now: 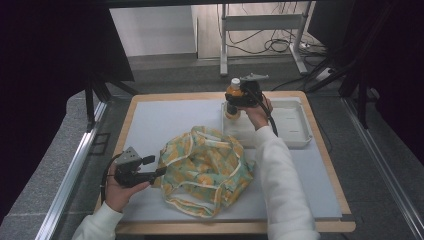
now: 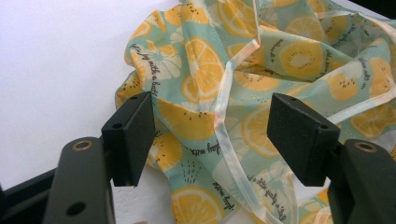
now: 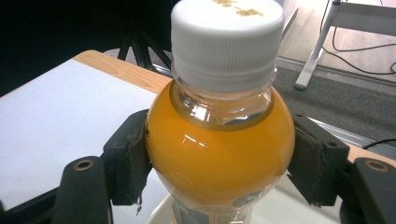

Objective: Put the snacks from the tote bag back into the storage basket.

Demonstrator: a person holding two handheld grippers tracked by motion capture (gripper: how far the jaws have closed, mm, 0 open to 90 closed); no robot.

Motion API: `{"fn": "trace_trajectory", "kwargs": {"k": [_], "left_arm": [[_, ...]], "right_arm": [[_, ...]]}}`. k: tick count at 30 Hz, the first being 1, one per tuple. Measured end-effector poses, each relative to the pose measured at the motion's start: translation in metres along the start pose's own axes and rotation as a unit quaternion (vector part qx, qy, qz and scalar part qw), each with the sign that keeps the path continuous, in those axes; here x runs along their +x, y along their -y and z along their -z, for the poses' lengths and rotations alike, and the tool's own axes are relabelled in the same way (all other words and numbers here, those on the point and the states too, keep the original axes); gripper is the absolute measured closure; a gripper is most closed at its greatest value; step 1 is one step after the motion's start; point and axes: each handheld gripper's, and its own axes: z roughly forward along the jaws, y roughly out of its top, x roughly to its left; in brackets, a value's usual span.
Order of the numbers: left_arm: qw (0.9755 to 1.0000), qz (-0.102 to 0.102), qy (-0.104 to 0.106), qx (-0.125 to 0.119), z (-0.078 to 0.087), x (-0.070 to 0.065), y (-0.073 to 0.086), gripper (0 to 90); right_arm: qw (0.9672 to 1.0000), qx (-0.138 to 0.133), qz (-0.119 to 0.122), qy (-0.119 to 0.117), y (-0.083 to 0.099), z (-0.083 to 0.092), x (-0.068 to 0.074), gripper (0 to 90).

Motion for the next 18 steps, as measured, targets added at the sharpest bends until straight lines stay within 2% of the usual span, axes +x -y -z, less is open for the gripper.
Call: {"fn": "trace_trajectory", "kwargs": {"k": [13,18], "left_arm": [[1.0,0.0,0.005,-0.002,0.001,0.002,0.0,32.9],[1.0,0.0,0.006,-0.001,0.0,0.002,0.0,32.9]], "right_arm": [[0.9998,0.007,-0.013,0.013,0.009,-0.025,-0.005,30.1],[0.9998,0.011,-0.005,0.015,0.012,-0.029,-0.004,29.9]]}}
